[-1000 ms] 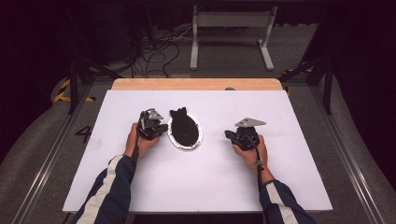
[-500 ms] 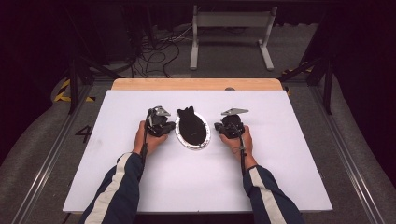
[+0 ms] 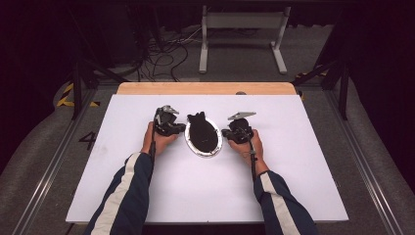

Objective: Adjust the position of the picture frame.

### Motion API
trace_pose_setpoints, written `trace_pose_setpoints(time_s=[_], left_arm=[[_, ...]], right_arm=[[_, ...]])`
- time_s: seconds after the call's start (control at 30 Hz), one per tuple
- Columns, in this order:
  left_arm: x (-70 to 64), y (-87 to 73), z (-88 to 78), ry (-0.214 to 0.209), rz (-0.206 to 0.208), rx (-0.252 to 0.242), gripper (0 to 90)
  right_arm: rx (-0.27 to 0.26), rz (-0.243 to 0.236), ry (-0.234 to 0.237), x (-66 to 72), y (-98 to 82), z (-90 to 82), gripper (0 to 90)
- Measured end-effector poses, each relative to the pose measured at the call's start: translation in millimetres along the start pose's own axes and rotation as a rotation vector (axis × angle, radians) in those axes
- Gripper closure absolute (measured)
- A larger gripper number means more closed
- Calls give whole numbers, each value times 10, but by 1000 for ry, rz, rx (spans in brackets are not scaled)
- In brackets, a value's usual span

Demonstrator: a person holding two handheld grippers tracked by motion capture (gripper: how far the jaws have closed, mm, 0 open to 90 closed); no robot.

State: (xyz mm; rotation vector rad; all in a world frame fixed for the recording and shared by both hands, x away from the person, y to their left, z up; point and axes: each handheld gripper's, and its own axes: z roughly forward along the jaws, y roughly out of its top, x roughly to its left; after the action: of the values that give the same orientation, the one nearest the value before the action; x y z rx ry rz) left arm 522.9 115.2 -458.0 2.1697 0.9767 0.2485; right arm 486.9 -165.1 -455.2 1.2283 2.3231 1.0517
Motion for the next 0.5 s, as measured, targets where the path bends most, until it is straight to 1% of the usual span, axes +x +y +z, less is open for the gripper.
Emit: trace_pose_setpoints(time_s=[0.03, 0.07, 0.1, 0.13, 0.17, 0.27, 0.3, 0.33, 0.37, 0.4, 0.43, 0.47, 0.5], left_arm=[[-42, 23, 19, 11, 24, 6, 865], [-75, 34, 36, 15, 25, 3, 874], [-90, 43, 49, 10, 32, 3, 878], [-97, 44, 56, 5, 31, 0, 876], [-94, 47, 60, -1, 38, 0, 875], [-100, 57, 76, -19, 33, -1, 877], [-116, 61, 86, -23, 24, -5, 877], [-123, 69, 91, -28, 39, 0, 877], [-146, 73, 100, -30, 37, -2, 881], [-157, 76, 105, -29, 48, -2, 900], [-163, 76, 108, -33, 45, -1, 900], [-163, 76, 108, -33, 45, -1, 900], [-165, 75, 110, -38, 47, -4, 900]], right_arm=[[-1, -1, -1, -1, -3, -3, 893], [-2, 7, -2, -12, -11, -9, 893], [-5, 14, -9, -33, -14, -14, 881], [-8, 11, -13, -58, -16, -17, 883], [-10, 4, -18, -80, -15, -18, 883], [-6, 0, -28, -127, -3, -18, 882], [-3, 2, -22, -136, 0, -18, 881], [-4, 3, -17, -152, 0, -16, 885], [-5, 10, -13, -159, -2, -15, 900], [-8, 8, -15, -174, -7, -16, 900], [-12, 17, -5, -186, -15, -20, 900], [-12, 17, -5, -186, -15, -20, 900], [-11, 34, 6, -203, -25, -30, 900]])
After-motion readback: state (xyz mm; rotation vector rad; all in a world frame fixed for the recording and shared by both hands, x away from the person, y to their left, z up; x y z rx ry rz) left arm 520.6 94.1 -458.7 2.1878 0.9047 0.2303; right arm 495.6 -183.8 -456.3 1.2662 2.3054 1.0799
